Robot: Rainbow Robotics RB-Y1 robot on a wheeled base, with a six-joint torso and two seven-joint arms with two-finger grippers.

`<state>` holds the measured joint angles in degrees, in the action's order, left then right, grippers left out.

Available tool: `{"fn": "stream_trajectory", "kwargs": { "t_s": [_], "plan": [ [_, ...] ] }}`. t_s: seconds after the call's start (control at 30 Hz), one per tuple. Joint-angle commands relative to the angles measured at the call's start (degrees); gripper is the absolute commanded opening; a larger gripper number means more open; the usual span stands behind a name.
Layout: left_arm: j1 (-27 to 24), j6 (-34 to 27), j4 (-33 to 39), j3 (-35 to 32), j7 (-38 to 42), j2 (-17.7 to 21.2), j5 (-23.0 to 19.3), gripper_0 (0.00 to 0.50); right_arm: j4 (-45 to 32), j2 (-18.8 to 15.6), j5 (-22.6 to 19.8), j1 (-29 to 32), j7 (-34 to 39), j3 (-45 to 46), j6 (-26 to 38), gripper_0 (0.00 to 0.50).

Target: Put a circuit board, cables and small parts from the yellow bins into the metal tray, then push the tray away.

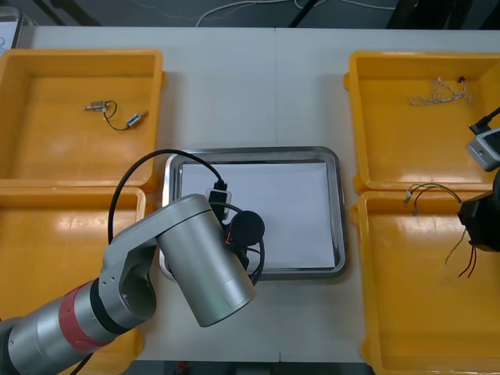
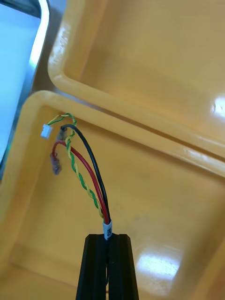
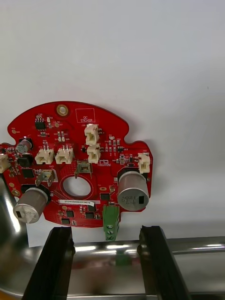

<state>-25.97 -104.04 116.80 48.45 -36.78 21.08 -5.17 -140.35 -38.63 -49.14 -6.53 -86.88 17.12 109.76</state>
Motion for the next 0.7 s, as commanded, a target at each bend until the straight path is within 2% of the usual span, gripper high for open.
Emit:
{"fn": "stream_trajectory", "kwargs": {
  "t_s": [0.03,0.13,0.2,0.4,0.57,0.7],
  "plan": [
    [0.8,-2.4,3.7,-0.2,0.6,-1.3,0.3,0.457,-1.9,-2.3,-1.3,-2.7,-0.3,0.7,0.2,0.000],
    [0.7,-5.5,6.8,-1.8,-1.2,-0.9,-1.0,0.468,-1.8,-3.0,-1.5,-4.0,-0.3,-1.0,0.2,0.000],
    [0.7,-6.0,9.7,-3.9,-1.8,-0.3,-3.4,0.500,-1.8,-3.4,-1.6,-5.2,-0.3,-2.6,0.2,0.000],
    [0.7,-6.0,15.6,-8.6,-3.3,1.4,-8.1,0.500,-1.9,-3.5,-2.0,-7.8,-1.4,-6.2,0.2,0.000],
    [0.7,-6.0,17.5,-12.0,-4.3,3.0,-9.1,0.500,-1.9,-4.2,-1.7,-11.0,-3.2,-11.6,0.2,0.000],
    [0.7,-6.0,18.9,-16.5,-8.0,4.3,-11.2,0.500,-1.8,-4.3,-0.7,-14.3,-4.6,-16.6,0.2,0.000]
  ]
}}
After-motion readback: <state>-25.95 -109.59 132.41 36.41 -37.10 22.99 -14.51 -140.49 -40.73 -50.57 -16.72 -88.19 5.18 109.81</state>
